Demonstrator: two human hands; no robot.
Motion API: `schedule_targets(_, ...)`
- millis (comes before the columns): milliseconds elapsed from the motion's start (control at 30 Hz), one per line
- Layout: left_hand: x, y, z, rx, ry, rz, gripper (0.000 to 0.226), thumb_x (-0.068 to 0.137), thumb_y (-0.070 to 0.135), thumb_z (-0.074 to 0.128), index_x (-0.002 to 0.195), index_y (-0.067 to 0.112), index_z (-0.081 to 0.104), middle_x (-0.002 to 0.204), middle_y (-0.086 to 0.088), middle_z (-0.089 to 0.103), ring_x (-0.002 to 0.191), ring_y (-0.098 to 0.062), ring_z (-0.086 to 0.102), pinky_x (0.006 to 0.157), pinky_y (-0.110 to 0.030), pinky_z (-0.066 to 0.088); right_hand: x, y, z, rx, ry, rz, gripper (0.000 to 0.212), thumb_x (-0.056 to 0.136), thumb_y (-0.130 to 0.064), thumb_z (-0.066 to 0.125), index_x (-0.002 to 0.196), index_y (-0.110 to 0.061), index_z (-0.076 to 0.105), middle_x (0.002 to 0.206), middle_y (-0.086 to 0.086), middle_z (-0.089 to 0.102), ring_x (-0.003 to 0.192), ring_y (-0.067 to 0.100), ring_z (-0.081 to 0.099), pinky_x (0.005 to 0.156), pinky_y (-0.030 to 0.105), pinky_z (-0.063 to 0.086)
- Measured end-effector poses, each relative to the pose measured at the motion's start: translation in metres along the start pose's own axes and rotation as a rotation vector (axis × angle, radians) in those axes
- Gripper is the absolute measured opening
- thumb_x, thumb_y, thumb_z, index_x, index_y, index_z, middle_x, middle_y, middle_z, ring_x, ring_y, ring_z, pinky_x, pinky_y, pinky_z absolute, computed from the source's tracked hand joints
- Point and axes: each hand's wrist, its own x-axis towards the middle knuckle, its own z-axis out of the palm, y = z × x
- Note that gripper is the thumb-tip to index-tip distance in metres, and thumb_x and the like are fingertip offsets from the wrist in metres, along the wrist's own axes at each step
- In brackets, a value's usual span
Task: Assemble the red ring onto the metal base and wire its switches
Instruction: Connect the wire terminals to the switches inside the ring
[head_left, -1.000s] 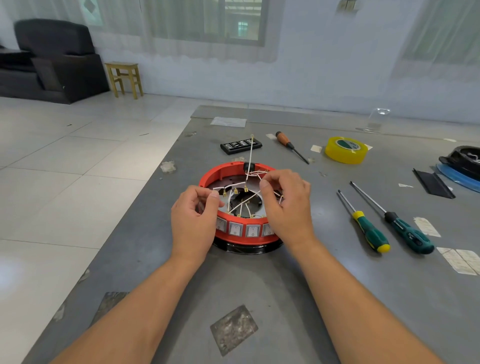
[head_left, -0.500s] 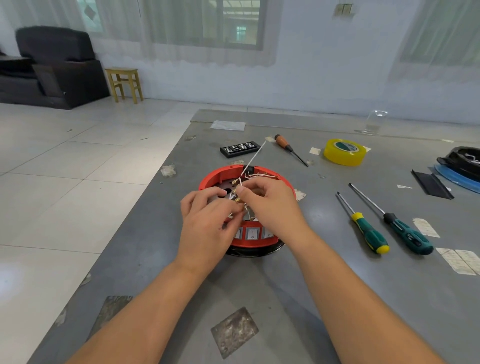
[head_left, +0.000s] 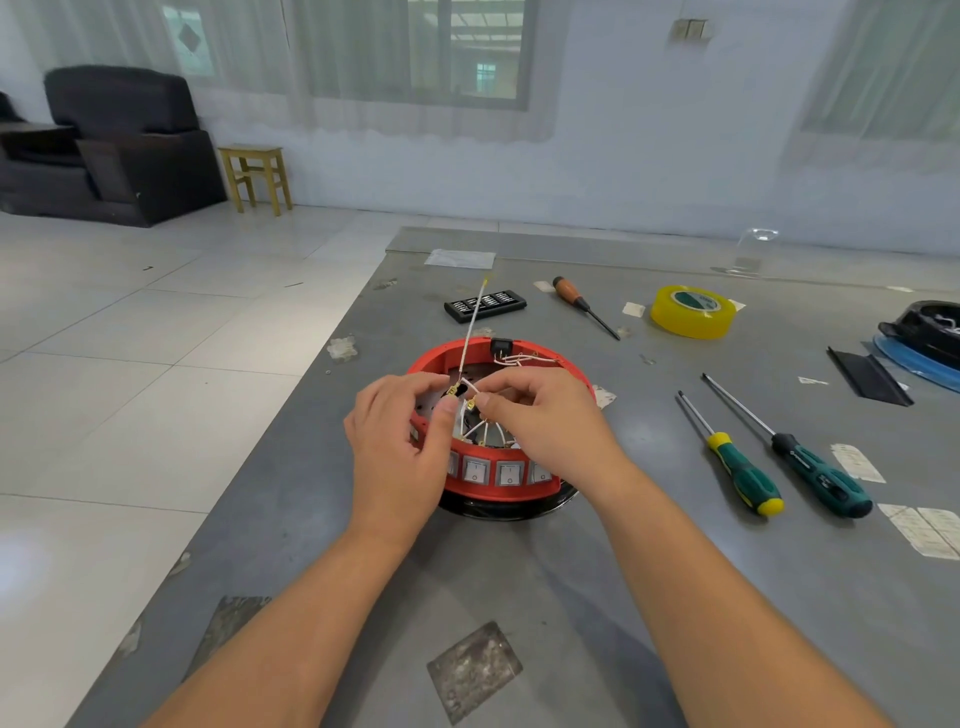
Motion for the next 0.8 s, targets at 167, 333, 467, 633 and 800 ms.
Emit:
schedule_targets(167,-0.001,-0.001,0.003,-0.02,0.022,-0.012,0.009,0.098,0.027,0.063,0.099,0.024,0.071,0.104,0.016,0.066,0.11,0.001,0.051,0.099,-0.034,0.039,-0.001,0.0,0.001,-0.066,-0.051,-0.039,0.011,0.095,-0.033,0.069,0.098,-0.037,0.078,0.084,-0.019,0.073,0.083,-0.005,0.066,0.07,0.015,0.049)
schedule_targets(333,-0.001,-0.004,0.005,-0.053,-0.029,0.005,0.011,0.098,0.03,0.065,0.093,0.023,0.072,0.106,0.013,0.068,0.114,-0.011,0.055,0.099,-0.047,0.046,-0.003,-0.001,0.005,-0.036,-0.036,-0.11,0.006,0.093,-0.04,0.069,0.097,-0.042,0.073,0.088,-0.023,0.07,0.088,-0.003,0.066,0.074,0.017,0.052)
schedule_targets(467,0.0,-0.007,0.004,-0.085,-0.05,-0.024,0.017,0.097,0.034,0.064,0.098,0.023,0.077,0.115,0.015,0.066,0.12,-0.004,0.051,0.101,-0.05,0.048,-0.004,0.0,0.005,-0.043,-0.007,-0.156,0.008,0.094,-0.037,0.07,0.093,-0.044,0.073,0.088,-0.026,0.071,0.087,-0.003,0.066,0.072,0.015,0.048)
schedule_targets(633,0.004,-0.011,0.0,-0.086,0.034,-0.149,0.028,0.099,0.044,0.055,0.118,0.027,0.067,0.133,0.013,0.058,0.129,0.003,0.043,0.112,-0.027,0.035,-0.003,0.004,0.007,-0.095,0.089,-0.156,0.007,0.093,-0.032,0.07,0.09,-0.036,0.075,0.083,-0.023,0.071,0.084,-0.003,0.065,0.07,0.011,0.048)
schedule_targets(800,0.007,-0.02,-0.003,0.187,-0.199,-0.518,0.069,0.097,0.074,0.045,0.142,0.023,0.055,0.146,-0.003,0.055,0.147,-0.026,0.03,0.119,-0.048,0.023,-0.009,0.011,0.018,-0.46,0.145,-0.234,0.011,0.097,-0.033,0.06,0.096,-0.03,0.07,0.091,-0.016,0.068,0.086,0.006,0.062,0.082,0.036,0.05)
